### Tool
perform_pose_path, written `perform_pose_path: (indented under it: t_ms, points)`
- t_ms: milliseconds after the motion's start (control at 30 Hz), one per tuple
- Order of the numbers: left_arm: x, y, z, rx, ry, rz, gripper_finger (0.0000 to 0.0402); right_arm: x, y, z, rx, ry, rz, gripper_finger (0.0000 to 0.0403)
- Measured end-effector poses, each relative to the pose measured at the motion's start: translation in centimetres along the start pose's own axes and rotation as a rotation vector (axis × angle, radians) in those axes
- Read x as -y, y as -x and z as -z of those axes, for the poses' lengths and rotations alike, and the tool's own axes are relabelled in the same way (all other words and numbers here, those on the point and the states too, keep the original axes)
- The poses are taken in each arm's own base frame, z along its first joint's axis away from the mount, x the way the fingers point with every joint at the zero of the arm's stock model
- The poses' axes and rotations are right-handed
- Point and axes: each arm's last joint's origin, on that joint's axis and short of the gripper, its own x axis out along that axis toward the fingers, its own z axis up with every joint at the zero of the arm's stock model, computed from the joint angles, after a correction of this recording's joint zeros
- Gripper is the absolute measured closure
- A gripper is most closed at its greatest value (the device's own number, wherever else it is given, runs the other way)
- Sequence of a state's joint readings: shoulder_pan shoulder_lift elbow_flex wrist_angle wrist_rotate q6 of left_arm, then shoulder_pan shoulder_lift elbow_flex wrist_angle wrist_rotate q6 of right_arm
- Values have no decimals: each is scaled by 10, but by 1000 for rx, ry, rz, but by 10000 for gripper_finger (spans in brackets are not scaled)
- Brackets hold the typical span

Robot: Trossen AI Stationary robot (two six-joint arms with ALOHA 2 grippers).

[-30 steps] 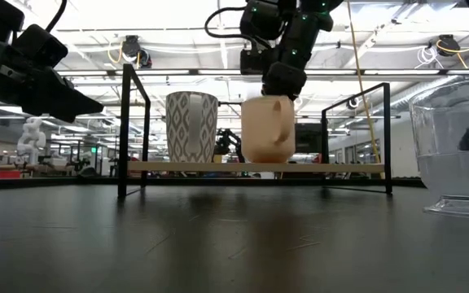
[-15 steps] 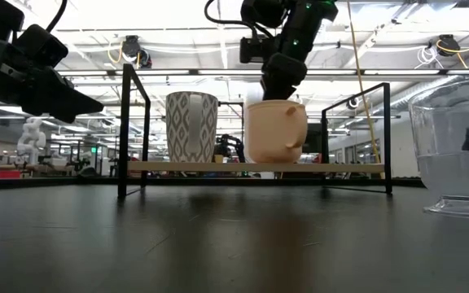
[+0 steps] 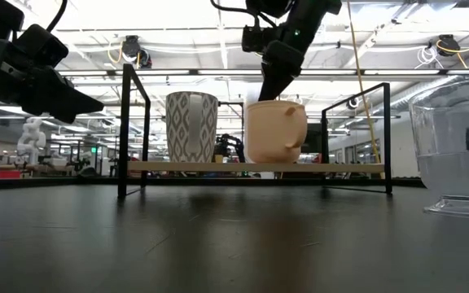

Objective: Stack small to large cups/mugs on shelf
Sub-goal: Put the yellow mug on the shelf

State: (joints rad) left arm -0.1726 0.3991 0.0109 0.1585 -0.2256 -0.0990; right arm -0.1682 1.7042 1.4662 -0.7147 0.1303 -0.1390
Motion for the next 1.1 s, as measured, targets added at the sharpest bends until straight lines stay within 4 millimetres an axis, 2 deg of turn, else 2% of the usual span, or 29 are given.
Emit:
perform_pose_path:
  t_ms: [467,633,833,1100]
  points:
    - [0,0,0,0,2,0,400,-1,0,7,-68,-14,-8,325]
    - [0,0,0,0,2,0,401,3,5,6,-58,-21,100,325]
    - [0,0,1,-7,4,14,400,7,18,2,16,-28,112,325]
    - [0,0,1,-8,6,16,401,9,53,5,87,-48,115,325]
